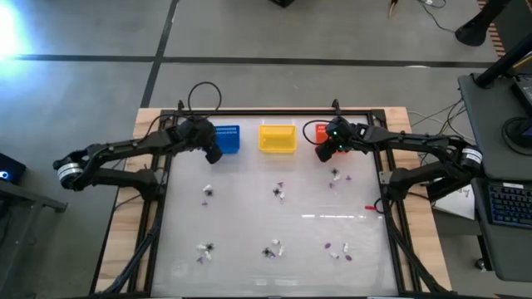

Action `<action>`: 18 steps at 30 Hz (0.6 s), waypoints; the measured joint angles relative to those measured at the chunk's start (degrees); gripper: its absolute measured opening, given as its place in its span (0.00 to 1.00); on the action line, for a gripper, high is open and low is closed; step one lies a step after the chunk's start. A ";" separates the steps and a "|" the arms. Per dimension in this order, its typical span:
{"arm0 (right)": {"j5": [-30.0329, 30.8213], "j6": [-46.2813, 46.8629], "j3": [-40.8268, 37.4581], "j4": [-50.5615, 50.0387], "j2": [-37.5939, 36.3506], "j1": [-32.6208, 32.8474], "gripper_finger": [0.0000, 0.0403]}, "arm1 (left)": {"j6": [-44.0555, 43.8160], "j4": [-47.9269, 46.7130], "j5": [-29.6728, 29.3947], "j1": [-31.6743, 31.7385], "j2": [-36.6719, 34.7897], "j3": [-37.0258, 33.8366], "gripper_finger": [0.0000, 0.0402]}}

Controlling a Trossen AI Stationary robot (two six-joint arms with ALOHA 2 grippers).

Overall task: Sort Halloween decoration
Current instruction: Put the black spider toy into the blue basket, then put the purple witch hat toy into the orange basket

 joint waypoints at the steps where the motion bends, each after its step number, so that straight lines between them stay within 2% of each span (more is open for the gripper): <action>1: 0.00 0.02 0.00 -0.02 0.00 0.00 0.35 | 0.33 0.42 0.50 0.03 0.67 0.00 0.00; 10: 0.00 0.15 0.00 -0.04 0.00 0.00 0.35 | 3.34 3.35 1.10 0.07 4.71 -0.02 0.01; 18: 0.07 0.13 0.00 -0.07 0.00 0.00 0.35 | 4.80 3.45 1.08 0.07 4.53 -0.02 0.16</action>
